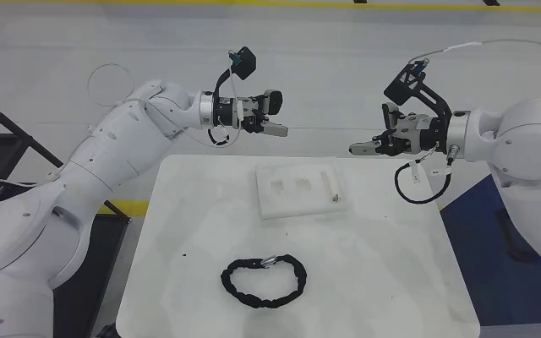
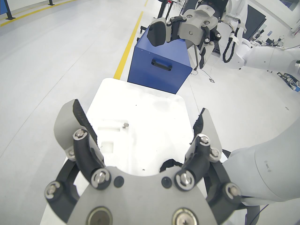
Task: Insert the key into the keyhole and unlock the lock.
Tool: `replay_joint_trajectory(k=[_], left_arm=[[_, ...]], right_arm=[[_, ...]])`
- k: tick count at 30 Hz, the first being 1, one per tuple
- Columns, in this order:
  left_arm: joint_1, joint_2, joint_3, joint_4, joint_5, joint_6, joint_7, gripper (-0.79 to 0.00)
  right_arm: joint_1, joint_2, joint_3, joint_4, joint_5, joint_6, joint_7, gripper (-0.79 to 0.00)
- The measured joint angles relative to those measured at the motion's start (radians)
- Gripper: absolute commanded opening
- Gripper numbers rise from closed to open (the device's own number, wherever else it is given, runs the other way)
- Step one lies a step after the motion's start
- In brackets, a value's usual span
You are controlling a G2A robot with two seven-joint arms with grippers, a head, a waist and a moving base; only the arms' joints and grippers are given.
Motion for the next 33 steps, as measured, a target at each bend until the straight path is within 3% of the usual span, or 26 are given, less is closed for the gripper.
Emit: replay_joint_trajectory(k=[19,33], left_arm=[[0.000,0.000,0.000,0.000,0.000,0.000,0.000,0.000],[0.000,0.000,0.000,0.000,0.000,0.000,0.000,0.000]], right_arm=[[-0.003,0.000,0.000,0.002,-0.003,0.002,-0.003,0.000],[-0.127,0.000,-0.082,0.090,-0.177,0.105,-0.019,0.000]])
